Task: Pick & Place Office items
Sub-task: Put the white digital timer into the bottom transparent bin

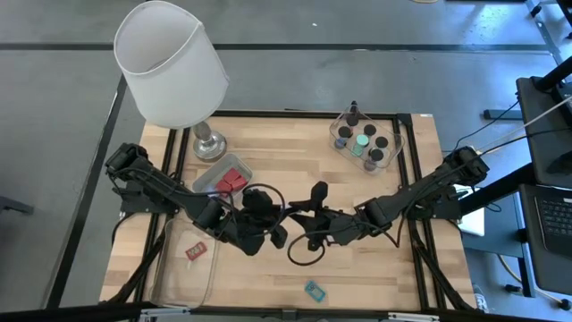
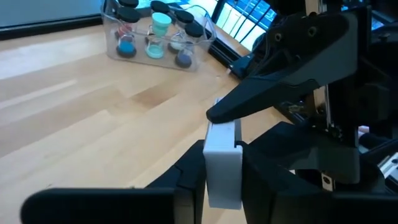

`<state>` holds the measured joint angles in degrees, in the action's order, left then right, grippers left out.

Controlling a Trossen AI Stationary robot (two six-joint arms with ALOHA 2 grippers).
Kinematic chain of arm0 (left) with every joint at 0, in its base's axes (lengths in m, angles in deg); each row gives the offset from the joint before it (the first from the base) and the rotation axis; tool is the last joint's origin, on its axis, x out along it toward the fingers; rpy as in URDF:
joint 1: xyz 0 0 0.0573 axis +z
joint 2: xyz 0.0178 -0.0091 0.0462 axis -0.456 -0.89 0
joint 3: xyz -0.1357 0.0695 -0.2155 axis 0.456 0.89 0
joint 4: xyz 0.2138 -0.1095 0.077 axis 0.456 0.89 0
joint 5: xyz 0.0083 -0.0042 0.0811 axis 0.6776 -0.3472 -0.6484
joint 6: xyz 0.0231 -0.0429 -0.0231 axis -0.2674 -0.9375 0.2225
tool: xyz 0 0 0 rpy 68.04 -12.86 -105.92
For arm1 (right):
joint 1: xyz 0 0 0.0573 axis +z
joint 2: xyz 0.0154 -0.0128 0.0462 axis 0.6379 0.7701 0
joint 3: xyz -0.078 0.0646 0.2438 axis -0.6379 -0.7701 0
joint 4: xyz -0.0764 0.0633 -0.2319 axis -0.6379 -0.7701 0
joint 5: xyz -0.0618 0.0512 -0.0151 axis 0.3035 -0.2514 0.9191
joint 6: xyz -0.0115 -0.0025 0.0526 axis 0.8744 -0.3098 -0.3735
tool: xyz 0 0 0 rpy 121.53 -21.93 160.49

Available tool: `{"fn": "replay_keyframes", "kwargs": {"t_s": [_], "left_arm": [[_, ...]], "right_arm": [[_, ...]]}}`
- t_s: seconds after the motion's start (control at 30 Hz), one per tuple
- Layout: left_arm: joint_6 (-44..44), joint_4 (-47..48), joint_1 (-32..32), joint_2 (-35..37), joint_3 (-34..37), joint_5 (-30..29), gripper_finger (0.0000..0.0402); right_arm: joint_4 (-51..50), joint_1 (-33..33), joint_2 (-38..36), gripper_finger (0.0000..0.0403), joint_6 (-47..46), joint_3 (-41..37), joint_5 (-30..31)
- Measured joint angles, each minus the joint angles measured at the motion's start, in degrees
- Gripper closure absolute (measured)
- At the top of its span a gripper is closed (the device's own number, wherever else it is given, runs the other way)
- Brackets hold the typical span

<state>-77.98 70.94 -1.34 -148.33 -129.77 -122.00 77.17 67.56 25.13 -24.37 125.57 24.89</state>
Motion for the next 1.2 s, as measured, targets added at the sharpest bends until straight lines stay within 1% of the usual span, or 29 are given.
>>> {"fn": "replay_keyframes", "kwargs": {"t_s": [0.07,0.17,0.3,0.4,0.5,0.57,0.63,0.7,0.77,0.83,0.87,0.97,1.03,1.07,1.13,1.2], "left_arm": [[0.4,-0.2,0.0,0.0,0.0,0.2,0.0337],[1.5,-1.1,0.0,0.0,0.0,1.2,0.0338],[1.8,-2.1,-0.2,0.1,-0.1,1.8,0.0338],[2.5,-2.1,-0.2,0.2,-0.1,2.5,0.0338],[3.1,-1.0,-0.1,0.3,-0.1,3.3,0.0338],[3.0,1.2,0.1,0.9,-0.1,4.6,0.0338],[1.2,5.2,0.4,1.8,-0.1,5.7,0.0338],[-0.6,10.3,0.7,3.1,-0.1,8.2,0.0338],[-2.9,16.6,1.2,5.2,-0.1,12.6,0.0338],[-6.8,23.1,1.5,7.9,-0.1,19.3,0.0338],[-9.1,25.9,1.6,9.1,-0.1,23.6,0.0338],[-14.9,31.0,1.0,12.3,-0.1,38.1,0.0338],[-18.8,32.1,-0.2,13.8,-0.1,46.4,0.0338],[-21.0,32.7,-1.1,14.3,-0.1,49.5,0.0338],[-24.9,33.5,-3.1,14.7,-0.1,53.6,0.0338],[-28.8,35.9,-5.6,14.5,-0.1,54.8,0.0338]], "right_arm": [[0.0,0.0,0.0,0.0237,0.1,0.0,-0.2],[-0.1,0.1,0.1,0.0205,0.6,-0.1,-1.9],[-0.8,0.4,-0.5,0.0157,-0.4,-0.1,-7.3],[-3.3,0.5,-2.2,0.0127,-5.8,-0.1,-11.4],[-9.7,0.5,-5.4,0.011,-12.5,-0.1,-14.2],[-14.9,0.5,-7.9,0.0105,-17.4,-0.1,-17.1],[-21.1,0.5,-10.6,0.0104,-22.5,-0.1,-21.4],[-26.4,0.5,-12.8,0.0104,-27.4,-0.1,-26.5],[-31.0,0.6,-14.5,0.0103,-31.8,-0.1,-31.4],[-33.8,0.8,-15.2,0.0103,-35.2,-0.1,-34.7],[-34.9,1.2,-15.3,0.0103,-36.5,-0.1,-35.4],[-36.6,2.8,-15.1,0.0103,-39.0,-0.1,-35.3],[-37.0,3.4,-14.5,0.0103,-39.2,-0.1,-34.8],[-37.1,3.7,-14.1,0.0103,-39.2,-0.1,-34.2],[-37.0,4.1,-13.6,0.0103,-38.8,-0.1,-32.4],[-36.9,4.2,-13.1,0.0103,-37.8,-0.1,-30.4]]}}
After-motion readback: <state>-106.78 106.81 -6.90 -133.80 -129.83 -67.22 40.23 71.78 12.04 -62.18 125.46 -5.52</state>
